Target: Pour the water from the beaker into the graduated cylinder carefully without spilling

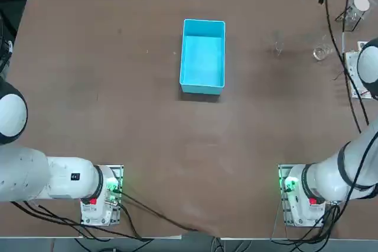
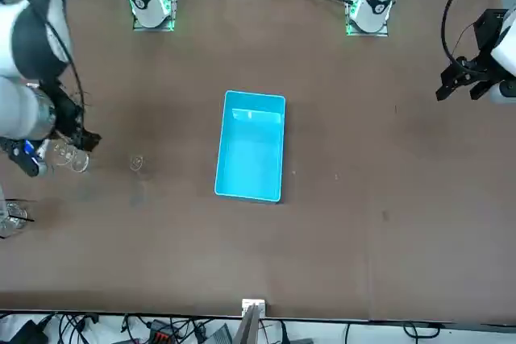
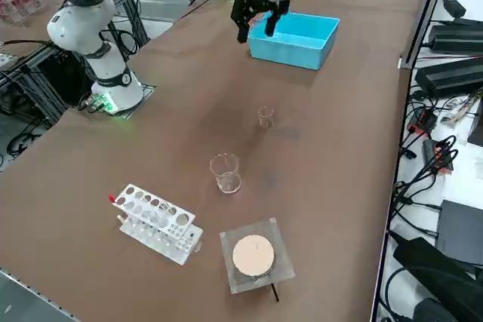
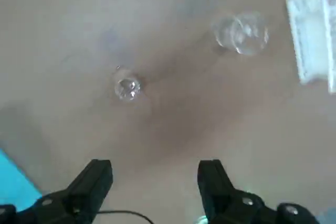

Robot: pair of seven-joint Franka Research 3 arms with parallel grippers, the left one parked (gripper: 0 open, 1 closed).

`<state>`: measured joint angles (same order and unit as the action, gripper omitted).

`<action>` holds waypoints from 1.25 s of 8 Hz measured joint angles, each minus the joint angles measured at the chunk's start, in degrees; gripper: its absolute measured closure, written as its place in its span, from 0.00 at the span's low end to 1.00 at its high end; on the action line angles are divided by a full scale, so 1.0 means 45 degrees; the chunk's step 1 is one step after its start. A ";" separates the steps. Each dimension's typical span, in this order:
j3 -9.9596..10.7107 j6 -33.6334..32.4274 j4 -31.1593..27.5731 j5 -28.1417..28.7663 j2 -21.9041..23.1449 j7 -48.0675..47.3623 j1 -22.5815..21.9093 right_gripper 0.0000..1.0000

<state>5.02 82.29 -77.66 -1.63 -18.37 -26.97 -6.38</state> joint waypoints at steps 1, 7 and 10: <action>-0.0214 0.0082 -0.0262 0.0012 0.0481 0.2469 0.0435 0.00; -0.1343 0.2068 -0.4110 0.0320 0.4496 0.7039 0.1363 0.00; -0.1265 0.2149 -0.4449 0.0330 0.4759 0.7040 0.1386 0.01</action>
